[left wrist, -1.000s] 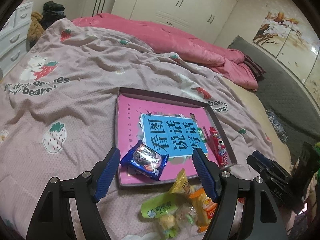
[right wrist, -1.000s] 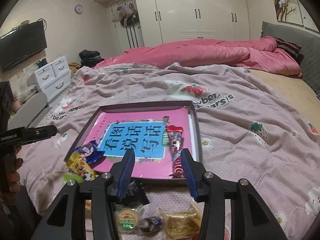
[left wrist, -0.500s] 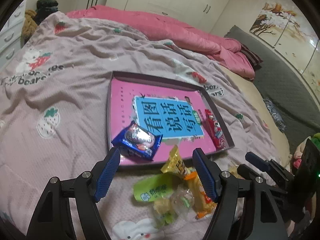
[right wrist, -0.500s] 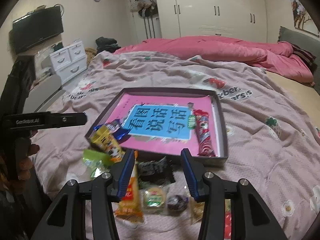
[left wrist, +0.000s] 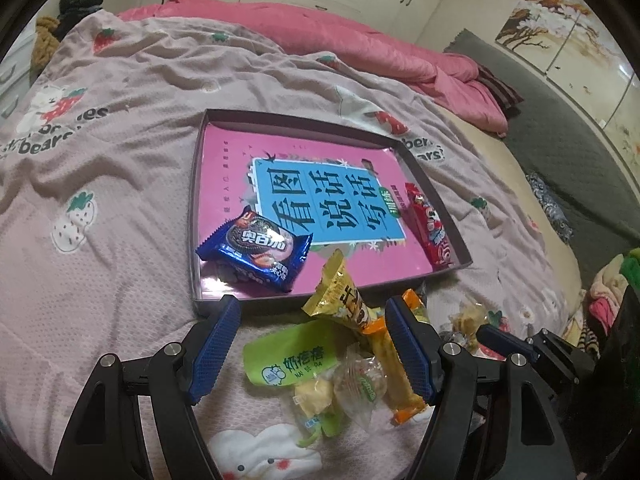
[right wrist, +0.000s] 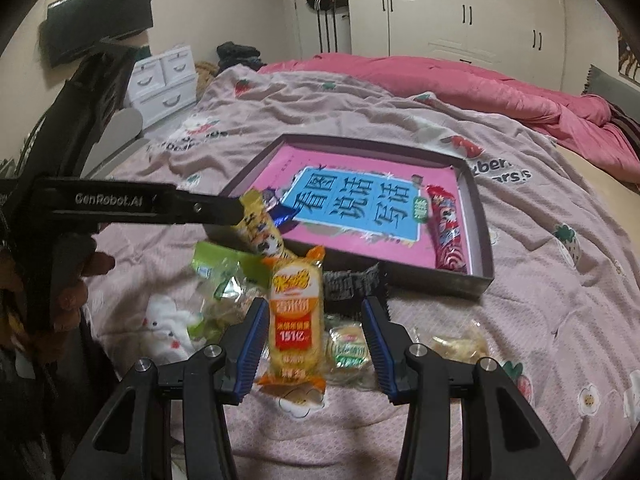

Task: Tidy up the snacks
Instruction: 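Grasp the gold snack bar with the left tool while the right grasps the rice-cracker pack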

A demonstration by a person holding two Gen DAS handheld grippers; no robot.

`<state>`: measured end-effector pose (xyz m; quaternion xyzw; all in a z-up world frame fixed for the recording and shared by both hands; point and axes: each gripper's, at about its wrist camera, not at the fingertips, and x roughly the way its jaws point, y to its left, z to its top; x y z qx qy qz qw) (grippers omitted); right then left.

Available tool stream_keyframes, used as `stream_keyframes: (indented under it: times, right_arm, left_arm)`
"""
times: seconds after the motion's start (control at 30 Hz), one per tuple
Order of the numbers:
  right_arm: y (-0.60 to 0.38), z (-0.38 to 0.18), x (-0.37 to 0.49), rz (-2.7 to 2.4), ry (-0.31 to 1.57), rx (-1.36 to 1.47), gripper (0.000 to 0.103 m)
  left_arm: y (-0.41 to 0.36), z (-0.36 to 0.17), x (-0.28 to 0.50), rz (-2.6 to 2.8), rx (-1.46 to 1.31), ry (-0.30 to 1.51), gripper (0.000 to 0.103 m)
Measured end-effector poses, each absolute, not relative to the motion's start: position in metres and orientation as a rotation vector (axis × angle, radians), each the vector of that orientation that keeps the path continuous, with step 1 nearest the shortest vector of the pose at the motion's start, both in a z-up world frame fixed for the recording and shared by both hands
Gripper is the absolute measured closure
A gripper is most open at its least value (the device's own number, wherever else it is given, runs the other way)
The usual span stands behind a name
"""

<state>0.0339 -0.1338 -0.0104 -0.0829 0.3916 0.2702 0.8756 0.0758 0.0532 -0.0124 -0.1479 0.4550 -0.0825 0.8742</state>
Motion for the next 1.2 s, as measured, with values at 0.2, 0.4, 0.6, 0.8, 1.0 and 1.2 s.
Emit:
stream_keyframes:
  times: [0.2, 0.4, 0.6, 0.8, 1.0, 1.2]
  right_arm:
    - [-0.122, -0.022, 0.032, 0.589, 0.841, -0.218, 0.056]
    - [-0.109, -0.035, 0.033, 0.605, 0.841, -0.284, 0.056]
    - [-0.098, -0.046, 0.035, 0.598, 0.827, -0.358, 0.056]
    - [-0.095, -0.052, 0.04, 0.608, 0.824, -0.377, 0.067]
    - [-0.095, -0.053, 0.041, 0.612, 0.821, -0.376, 0.068]
    - [-0.102, -0.051, 0.045, 0.617, 0.833, -0.324, 0.068]
  left_arm:
    - [0.048, -0.017, 0.078, -0.178, -0.298, 0.955, 0.027]
    - [0.043, -0.021, 0.083, -0.188, -0.285, 0.95, 0.027]
    - [0.039, -0.024, 0.088, -0.191, -0.277, 0.949, 0.027]
    - [0.038, -0.027, 0.093, -0.204, -0.31, 0.945, 0.027]
    - [0.034, -0.032, 0.099, -0.212, -0.321, 0.954, 0.041]
    - [0.025, -0.034, 0.103, -0.216, -0.275, 0.96, 0.079]
